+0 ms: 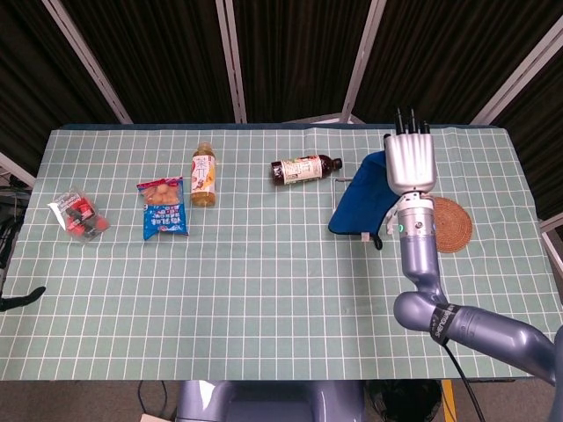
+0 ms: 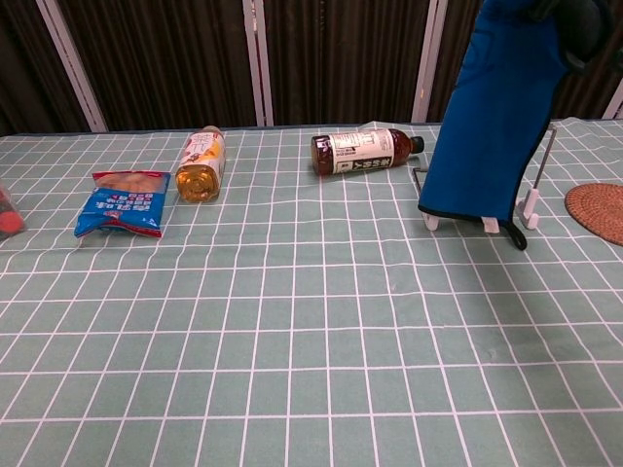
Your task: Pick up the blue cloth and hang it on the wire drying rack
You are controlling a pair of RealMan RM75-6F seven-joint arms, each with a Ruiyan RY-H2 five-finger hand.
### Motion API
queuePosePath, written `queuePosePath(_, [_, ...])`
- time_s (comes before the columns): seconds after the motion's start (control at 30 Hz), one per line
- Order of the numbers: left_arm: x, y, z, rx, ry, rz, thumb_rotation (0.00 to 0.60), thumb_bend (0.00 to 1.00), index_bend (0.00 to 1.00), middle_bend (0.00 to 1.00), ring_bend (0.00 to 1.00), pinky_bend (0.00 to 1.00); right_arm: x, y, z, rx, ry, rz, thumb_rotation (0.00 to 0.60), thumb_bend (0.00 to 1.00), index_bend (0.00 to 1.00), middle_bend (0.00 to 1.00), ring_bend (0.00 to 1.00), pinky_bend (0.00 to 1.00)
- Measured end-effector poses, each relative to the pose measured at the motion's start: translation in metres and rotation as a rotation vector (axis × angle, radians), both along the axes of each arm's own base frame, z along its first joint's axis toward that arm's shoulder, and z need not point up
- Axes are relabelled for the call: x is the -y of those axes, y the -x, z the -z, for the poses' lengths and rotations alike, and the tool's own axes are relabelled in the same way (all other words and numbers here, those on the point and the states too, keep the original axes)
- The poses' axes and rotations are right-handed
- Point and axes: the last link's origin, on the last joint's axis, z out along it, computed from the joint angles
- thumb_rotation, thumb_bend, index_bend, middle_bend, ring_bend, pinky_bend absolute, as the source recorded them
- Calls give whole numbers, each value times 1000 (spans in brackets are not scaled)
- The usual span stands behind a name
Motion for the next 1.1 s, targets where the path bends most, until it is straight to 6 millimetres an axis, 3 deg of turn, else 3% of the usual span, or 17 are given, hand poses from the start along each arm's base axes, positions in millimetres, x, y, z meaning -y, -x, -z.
queuePosePath(0.1, [-2, 1, 2, -5, 5, -9, 600, 0, 0, 0, 0, 0, 6, -1, 4, -12, 8, -21, 600, 405, 824, 60, 0, 233])
queuePosePath(0.47, [-9, 7, 6, -20, 14, -42, 600, 0, 0, 0, 0, 0, 26, 1, 25, -90, -37, -52, 600, 399, 750, 61, 0, 233])
queuePosePath(0.87, [-16, 12, 11, -36, 18, -77, 600, 0, 0, 0, 0, 0, 54, -2, 28, -189, -33, -72, 600, 395, 748, 61, 0, 233])
queuePosePath(1.1, [-19, 16, 12, -44, 21, -94, 600, 0, 0, 0, 0, 0, 60, 1, 36, -201, -90, -59, 600, 391, 748, 61, 0, 231])
